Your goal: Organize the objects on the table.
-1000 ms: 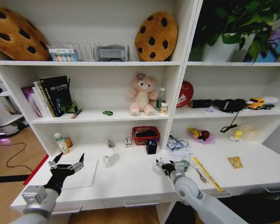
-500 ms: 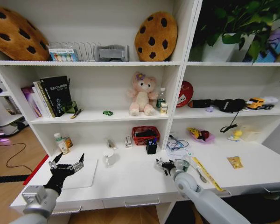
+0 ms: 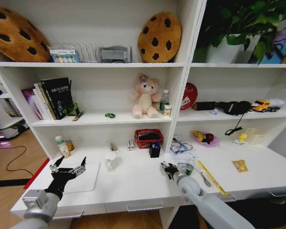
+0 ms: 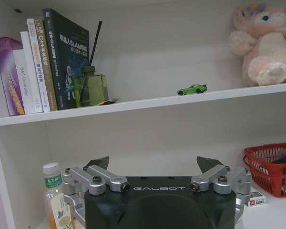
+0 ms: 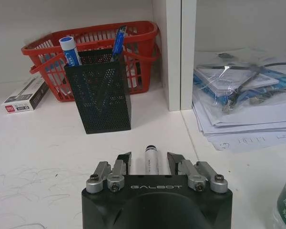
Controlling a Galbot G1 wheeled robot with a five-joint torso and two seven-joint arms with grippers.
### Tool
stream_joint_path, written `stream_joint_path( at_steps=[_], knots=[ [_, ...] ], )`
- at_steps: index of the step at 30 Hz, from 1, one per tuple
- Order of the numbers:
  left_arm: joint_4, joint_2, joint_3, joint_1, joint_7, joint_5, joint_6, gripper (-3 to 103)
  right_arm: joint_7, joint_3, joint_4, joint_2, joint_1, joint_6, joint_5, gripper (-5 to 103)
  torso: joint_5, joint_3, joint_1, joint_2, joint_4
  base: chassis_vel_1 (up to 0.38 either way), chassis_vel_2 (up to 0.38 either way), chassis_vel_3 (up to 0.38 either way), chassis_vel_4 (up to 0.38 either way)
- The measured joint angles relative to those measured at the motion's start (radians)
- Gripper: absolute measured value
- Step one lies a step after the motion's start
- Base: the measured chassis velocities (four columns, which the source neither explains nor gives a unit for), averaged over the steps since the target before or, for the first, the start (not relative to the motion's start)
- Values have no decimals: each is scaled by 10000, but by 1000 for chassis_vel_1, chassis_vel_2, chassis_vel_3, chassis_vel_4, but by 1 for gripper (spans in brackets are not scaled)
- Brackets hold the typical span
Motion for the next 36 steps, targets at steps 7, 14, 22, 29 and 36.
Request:
stream_joint_path(
  at_steps=[7,14,22,29,36],
  knots=[
    [0,0,0,0,0,0,0,100,86,0,-59,-38,-14,4,17,21,0,0,0,0,0,0,0,0,0],
    [0,0,0,0,0,0,0,100,135,27,-69,-19,-60,7,99,10,-1,-1,0,1,0,0,0,0,0],
    [0,0,0,-1,0,0,0,100,-736,7,209,-107,-92,1016,-1755,10,0,0,0,0,-1,0,0,0,0],
    [0,0,0,0,0,0,0,100,-2914,-118,789,-277,140,3622,-4247,10,-1,-1,0,1,-1,0,0,0,0],
    [0,0,0,0,-1,0,0,100,-3438,-55,185,51,759,5481,-5583,10,0,0,0,0,2,0,0,0,0]
  ],
)
